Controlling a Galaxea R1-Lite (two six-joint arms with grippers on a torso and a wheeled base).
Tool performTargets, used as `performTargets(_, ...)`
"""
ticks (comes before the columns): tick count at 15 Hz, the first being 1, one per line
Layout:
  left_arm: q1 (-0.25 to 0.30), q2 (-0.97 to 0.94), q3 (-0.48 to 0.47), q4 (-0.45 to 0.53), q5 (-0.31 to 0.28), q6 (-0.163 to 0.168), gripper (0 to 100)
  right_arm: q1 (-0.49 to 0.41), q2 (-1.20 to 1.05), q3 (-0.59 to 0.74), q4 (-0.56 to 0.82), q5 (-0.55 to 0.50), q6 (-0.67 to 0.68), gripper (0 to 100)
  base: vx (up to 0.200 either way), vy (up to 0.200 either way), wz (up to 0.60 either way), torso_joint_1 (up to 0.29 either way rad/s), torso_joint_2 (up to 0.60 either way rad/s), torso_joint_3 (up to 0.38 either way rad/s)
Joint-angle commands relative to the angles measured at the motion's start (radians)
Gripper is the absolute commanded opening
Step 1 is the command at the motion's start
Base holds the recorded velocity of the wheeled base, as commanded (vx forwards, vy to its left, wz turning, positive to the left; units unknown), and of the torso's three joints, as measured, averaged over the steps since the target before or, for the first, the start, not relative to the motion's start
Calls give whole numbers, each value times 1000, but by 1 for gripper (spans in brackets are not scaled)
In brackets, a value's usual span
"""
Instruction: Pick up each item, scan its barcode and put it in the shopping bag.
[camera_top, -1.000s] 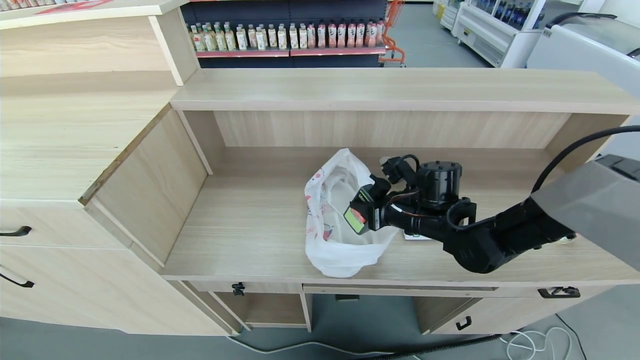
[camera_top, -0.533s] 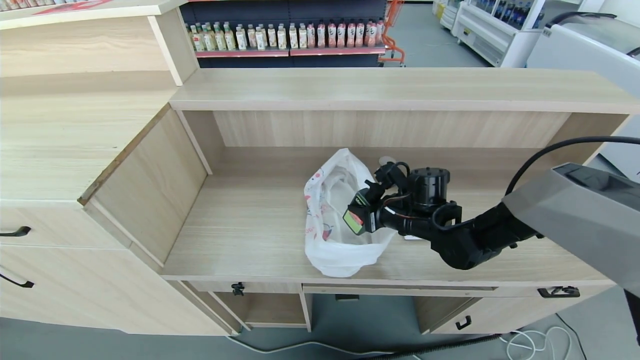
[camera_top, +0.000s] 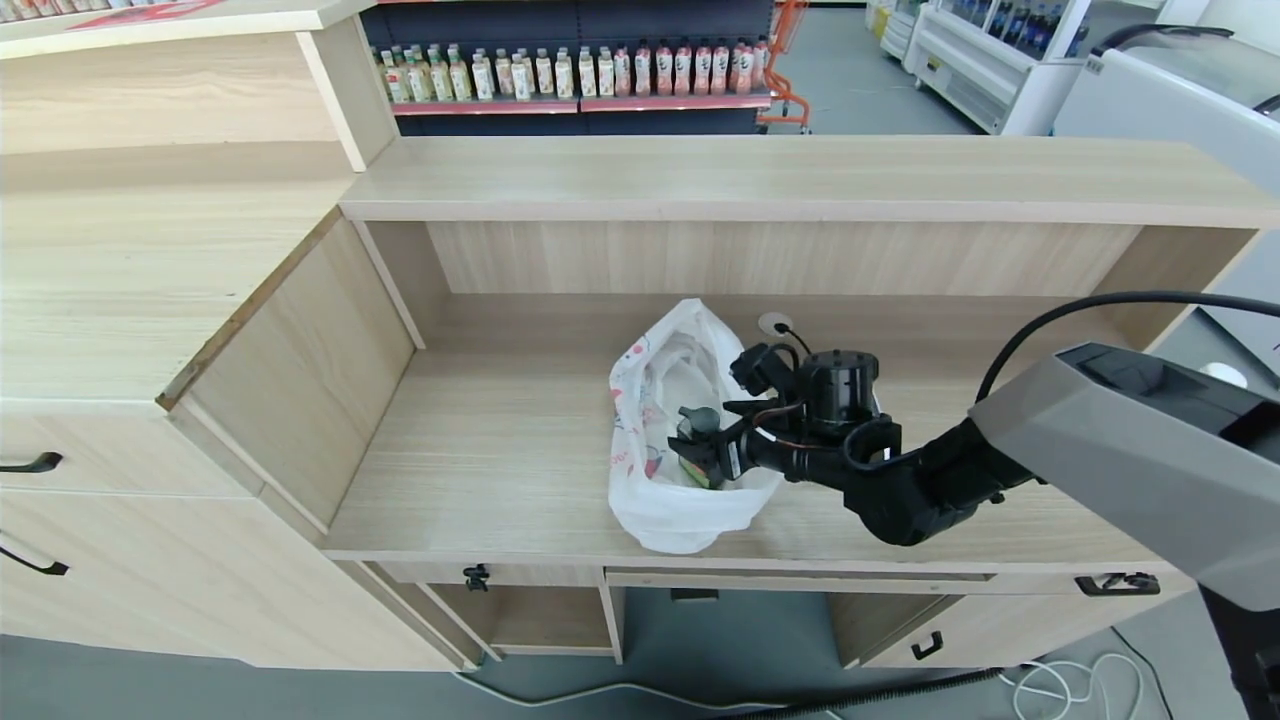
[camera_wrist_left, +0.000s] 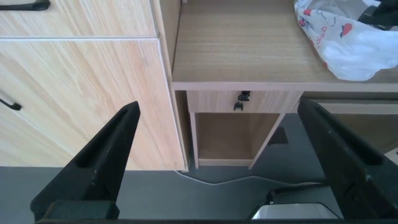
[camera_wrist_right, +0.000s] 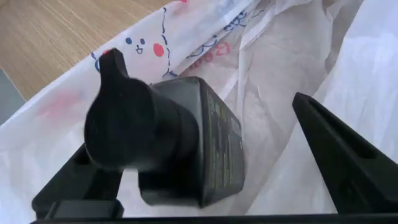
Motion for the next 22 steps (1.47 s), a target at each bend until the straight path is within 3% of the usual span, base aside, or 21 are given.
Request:
performTargets(1,0,0,0,0,0,1,100,-3,-1,1,-21,8,-63,100,0,0,0,0,0,0)
performTargets(3,0,0,0,0,0,1,100,-5,-30,6,-92,47,-72,100,0,0,0,0,0,0)
performTargets(5,0,0,0,0,0,1,100,-3,-114,10,-86,48,15,100,0,0,0,0,0,0)
performTargets(8,0,0,0,0,0,-4,100,2,-238,35,-26,42,110,100,0,0,0,0,0,0)
performTargets(9,0,0,0,0,0,-10,100,-11,-327,53,57,14,133,100,0,0,0,0,0,0)
performTargets(11,0,0,0,0,0,-13,100,-78,-487,124,227,-159,138,100,0,0,0,0,0,0)
performTargets(12,0,0,0,0,0,-10,100,-127,-551,182,277,-197,140,100,0,0,0,0,0,0)
performTargets(17,0,0,0,0,0,-25,100,-342,-699,542,287,-226,135,100,0,0,0,0,0,0)
performTargets(22,0,0,0,0,0,-24,100,-417,-754,674,287,-311,120,100,0,-160,0,-2,1,4)
